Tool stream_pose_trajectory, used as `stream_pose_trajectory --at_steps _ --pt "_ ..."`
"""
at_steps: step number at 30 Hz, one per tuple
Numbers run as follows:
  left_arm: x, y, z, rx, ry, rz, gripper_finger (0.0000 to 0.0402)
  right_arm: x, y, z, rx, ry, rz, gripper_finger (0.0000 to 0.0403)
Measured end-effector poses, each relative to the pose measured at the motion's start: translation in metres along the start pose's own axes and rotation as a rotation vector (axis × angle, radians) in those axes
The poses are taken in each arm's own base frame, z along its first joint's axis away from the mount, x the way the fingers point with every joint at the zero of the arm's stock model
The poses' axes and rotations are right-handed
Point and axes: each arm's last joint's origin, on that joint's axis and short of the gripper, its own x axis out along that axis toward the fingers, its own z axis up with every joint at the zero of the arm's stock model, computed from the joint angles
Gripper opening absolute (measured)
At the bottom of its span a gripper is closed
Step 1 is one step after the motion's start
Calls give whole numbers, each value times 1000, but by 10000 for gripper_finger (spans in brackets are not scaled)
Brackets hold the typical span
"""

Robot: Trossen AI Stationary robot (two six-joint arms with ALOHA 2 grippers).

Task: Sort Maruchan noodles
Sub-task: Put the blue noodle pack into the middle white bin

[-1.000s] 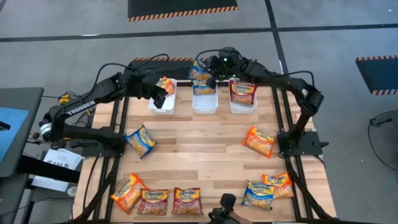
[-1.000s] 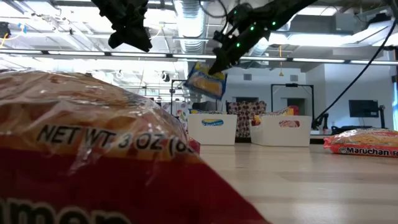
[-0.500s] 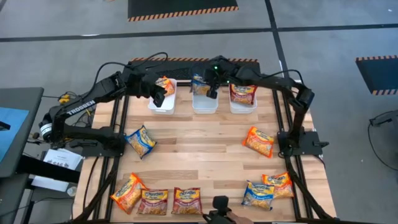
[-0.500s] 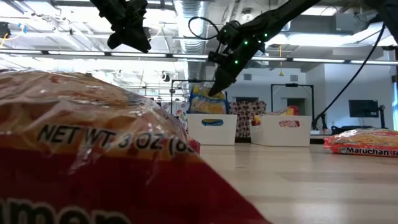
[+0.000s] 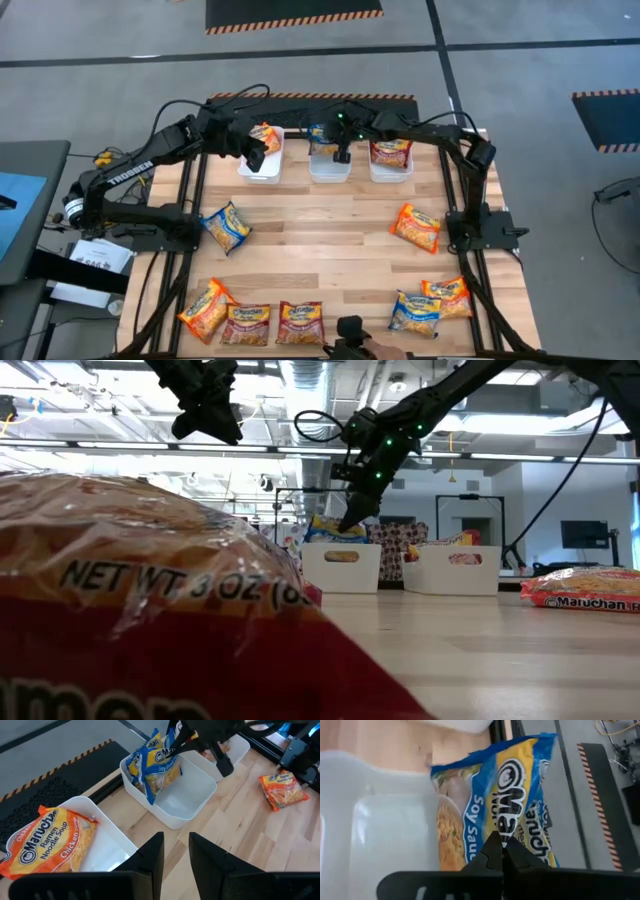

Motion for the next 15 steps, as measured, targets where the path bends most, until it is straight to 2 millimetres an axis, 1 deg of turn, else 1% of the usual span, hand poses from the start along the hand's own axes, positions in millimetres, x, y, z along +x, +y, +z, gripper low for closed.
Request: stream_pose_trajectory --at_steps 8,15 --pt "0 0 0 -1 -1 0 75 -1 2 -4 -103 84 -15 5" --pt "0 0 0 -1 -1 0 75 -14 -5 15 -202 55 -43 5"
